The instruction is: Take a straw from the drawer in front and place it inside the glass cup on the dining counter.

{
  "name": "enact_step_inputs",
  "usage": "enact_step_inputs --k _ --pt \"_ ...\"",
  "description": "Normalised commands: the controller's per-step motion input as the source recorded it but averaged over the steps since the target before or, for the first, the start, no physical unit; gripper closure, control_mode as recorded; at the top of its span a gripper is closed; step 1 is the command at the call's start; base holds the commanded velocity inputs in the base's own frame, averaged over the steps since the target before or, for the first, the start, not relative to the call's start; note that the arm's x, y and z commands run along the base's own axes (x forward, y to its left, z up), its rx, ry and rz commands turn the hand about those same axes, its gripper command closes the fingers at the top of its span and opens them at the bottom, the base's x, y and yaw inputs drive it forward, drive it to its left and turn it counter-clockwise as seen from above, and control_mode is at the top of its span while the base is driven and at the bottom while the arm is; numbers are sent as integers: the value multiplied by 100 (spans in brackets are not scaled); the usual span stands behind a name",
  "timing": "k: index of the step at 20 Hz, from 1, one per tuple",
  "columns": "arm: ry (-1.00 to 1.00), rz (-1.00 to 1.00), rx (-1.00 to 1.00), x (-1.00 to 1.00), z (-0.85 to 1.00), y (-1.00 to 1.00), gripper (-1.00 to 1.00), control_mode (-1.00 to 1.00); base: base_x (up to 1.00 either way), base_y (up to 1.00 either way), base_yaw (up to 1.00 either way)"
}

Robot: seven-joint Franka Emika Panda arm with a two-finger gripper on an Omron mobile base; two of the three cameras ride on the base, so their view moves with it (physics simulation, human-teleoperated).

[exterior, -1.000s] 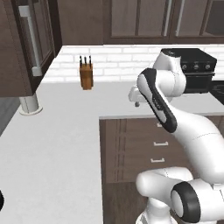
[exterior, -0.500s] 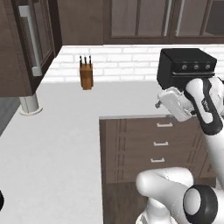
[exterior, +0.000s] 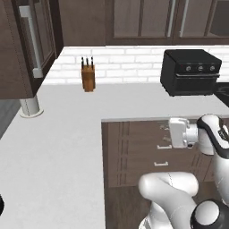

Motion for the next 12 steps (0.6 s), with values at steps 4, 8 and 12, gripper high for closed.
enact_step_inputs --k 4,8,12 --pt "-1 6 14 18 -77 30 -100 -100 0 0 0" --pt "4 11 1 45 -63 36 -100 -100 0 0 0" --pt "14 16 0 47 -52 17 -100 -100 0 0 0"
